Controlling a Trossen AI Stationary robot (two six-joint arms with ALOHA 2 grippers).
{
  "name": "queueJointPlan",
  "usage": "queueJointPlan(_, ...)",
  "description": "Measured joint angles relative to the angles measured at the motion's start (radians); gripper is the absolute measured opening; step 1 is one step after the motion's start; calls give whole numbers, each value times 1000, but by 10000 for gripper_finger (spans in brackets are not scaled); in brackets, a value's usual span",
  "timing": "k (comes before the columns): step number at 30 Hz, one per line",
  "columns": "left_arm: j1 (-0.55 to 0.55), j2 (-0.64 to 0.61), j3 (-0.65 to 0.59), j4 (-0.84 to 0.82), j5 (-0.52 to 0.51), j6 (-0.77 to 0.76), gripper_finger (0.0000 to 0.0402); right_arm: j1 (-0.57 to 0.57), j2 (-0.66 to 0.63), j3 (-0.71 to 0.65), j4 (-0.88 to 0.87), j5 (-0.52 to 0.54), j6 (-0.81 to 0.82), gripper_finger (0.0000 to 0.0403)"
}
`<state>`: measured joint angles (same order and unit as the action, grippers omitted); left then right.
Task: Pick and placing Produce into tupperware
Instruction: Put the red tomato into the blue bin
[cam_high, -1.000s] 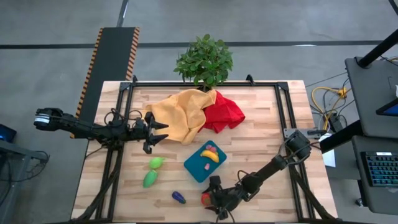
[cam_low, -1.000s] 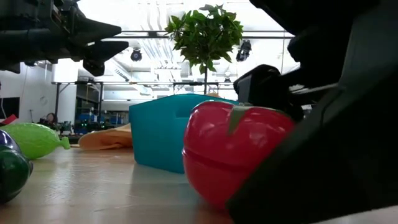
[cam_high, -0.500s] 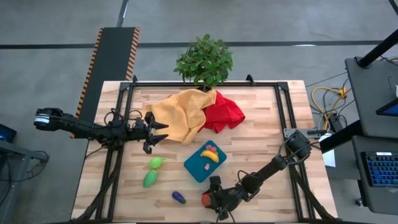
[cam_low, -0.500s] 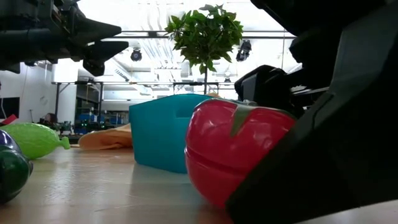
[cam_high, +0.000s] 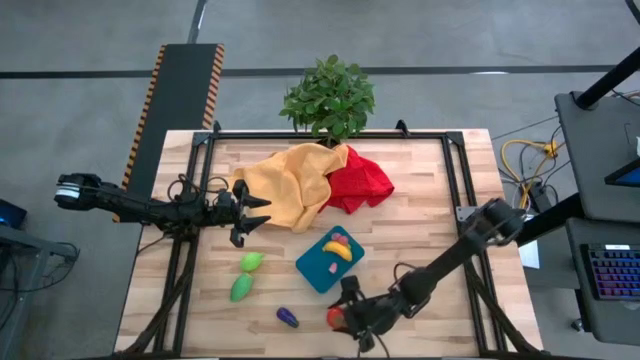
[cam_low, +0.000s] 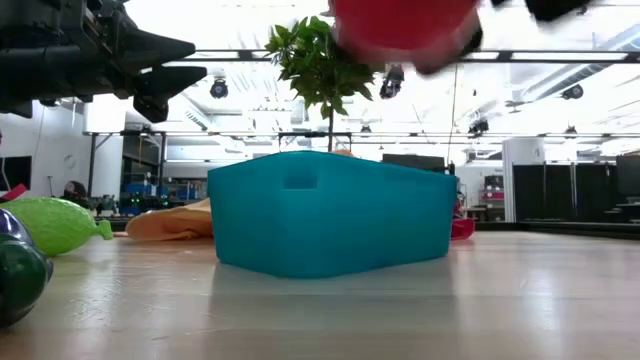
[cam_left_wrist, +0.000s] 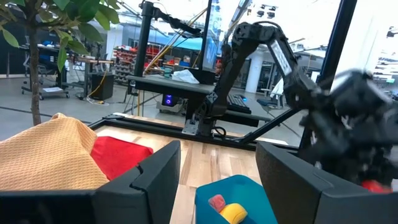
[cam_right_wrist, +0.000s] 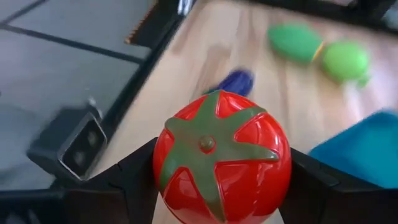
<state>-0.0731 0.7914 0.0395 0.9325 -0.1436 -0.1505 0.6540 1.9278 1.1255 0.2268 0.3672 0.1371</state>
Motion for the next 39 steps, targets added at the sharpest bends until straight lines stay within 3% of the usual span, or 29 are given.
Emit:
queueJointPlan(6,0,0,0,1,0,-1,196,-40,-157,0,-129,73,-90,246)
queueJointPlan(12,0,2,0,0,0,-2,196,-135,-247,-21,-201,79,-91,248)
queueJointPlan(24,0,5,-1,1,0,-2,196,-326,-256,-151,-219,78,87,248)
queueJointPlan(39,0,7,-1,0,0,-3,196,-376,-240,-205,-190,-18,138,249)
